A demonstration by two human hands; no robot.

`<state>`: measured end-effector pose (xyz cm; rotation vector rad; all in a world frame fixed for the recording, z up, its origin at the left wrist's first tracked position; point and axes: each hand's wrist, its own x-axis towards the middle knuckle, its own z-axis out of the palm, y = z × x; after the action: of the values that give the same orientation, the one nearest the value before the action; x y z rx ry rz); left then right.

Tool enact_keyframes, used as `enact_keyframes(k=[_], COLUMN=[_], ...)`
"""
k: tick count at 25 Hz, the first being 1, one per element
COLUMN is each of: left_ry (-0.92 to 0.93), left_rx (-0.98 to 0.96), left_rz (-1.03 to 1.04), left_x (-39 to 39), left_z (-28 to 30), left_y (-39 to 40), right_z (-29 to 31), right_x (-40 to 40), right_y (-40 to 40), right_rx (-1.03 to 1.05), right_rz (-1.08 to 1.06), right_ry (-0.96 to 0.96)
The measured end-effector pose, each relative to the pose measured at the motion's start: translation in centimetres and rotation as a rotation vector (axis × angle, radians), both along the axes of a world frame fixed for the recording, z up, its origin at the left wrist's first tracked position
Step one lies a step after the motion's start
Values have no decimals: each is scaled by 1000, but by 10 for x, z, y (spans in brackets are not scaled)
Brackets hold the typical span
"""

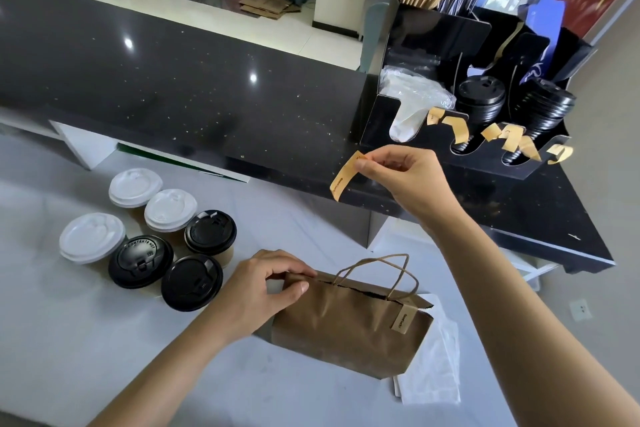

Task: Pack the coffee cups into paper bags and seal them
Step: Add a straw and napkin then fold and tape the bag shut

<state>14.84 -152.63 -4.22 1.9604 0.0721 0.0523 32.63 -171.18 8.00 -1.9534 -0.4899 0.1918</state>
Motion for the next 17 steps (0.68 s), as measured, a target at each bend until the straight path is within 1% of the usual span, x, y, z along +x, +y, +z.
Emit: enact_keyframes(k=[4,7,10,13,17], left_ry=[-14,-3,-27,-34,-66], left_rx=[28,-36,-99,-91,-39], left_rz=[7,35,34,61,67], left_x=[-1,-2,-3,-4,-6], left_z=[-2,-3,-1,0,0], left_y=[1,0,-1,-3,-3], right_z=[-1,-8,-15,-22,-28], right_x=[-15,-16,-19,-24,-26], right_y=[-6,-8,-3,5,11], right_rx=[-123,-227,-363,-431,-452], right_rz=[244,396,494,544,524], right_ry=[136,194,237,251,249])
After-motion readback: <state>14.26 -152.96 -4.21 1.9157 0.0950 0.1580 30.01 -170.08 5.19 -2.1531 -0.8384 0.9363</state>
